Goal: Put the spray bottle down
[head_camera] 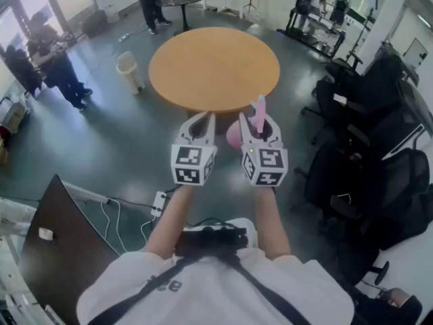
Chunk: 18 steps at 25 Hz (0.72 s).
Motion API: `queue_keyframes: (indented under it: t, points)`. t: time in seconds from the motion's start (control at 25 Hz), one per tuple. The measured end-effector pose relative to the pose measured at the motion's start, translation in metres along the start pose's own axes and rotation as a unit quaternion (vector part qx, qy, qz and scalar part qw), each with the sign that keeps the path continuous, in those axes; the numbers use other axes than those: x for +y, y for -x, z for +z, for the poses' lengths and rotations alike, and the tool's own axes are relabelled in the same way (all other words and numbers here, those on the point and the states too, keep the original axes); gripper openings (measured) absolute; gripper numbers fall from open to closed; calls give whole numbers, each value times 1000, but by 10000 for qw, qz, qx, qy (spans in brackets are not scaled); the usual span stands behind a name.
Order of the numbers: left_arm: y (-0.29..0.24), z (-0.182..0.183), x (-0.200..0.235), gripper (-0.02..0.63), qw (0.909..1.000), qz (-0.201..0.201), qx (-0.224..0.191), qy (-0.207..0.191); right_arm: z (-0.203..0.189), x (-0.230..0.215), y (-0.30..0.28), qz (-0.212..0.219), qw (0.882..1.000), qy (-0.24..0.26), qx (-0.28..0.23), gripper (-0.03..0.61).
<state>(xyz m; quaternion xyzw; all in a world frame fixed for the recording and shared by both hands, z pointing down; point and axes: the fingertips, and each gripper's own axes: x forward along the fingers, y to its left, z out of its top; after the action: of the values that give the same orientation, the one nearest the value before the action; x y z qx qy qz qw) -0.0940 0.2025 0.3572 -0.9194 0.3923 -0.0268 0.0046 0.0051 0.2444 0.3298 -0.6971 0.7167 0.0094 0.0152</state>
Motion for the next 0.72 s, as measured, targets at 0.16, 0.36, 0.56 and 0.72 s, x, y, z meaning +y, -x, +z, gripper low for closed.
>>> queue_keyframes:
  t: [0.16,0.36,0.56,0.72]
  points:
    - [-9,3,-19,12,9999,102,-44,115,-4,-19,8,80,9999,33,78,172]
    - [-19,-9,-38,12,9993,286,-2,245,-16,-41,19,274,9996,-35,112,172]
    - [-16,-21,-50,12,9991,317,186,220,-38,-47,30,362,9985,-368,169,170]
    - [-17,-30,-49,12,9983,420,352,211,-49,-53,27,409,9972,-563,277,170]
